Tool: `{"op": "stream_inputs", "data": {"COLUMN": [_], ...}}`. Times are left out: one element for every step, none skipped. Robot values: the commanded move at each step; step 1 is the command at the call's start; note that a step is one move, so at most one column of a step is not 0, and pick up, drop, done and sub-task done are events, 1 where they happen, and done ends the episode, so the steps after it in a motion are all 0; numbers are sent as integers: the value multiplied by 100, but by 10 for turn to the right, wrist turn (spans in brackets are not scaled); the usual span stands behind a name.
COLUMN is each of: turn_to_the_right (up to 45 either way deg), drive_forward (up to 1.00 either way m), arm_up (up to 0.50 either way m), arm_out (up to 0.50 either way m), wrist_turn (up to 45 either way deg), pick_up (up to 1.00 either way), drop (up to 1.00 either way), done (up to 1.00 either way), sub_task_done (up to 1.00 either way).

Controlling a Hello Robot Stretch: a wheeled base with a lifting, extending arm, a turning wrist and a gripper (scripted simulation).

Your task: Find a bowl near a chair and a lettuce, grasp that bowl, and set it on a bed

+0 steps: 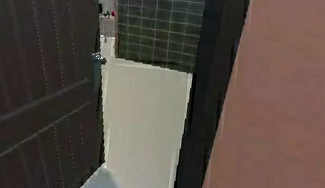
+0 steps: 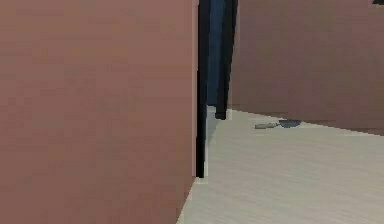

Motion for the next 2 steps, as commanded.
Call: {"op": "stream_inputs", "data": {"turn_to_the_right": [-390, 0], "drive_forward": [0, 35], "arm_up": [0, 0], "arm_out": [0, 0], "wrist_turn": [0, 0], "pick_up": [0, 0], "drop": [0, 0], "done": [0, 0], "sub_task_done": [0, 0]}}
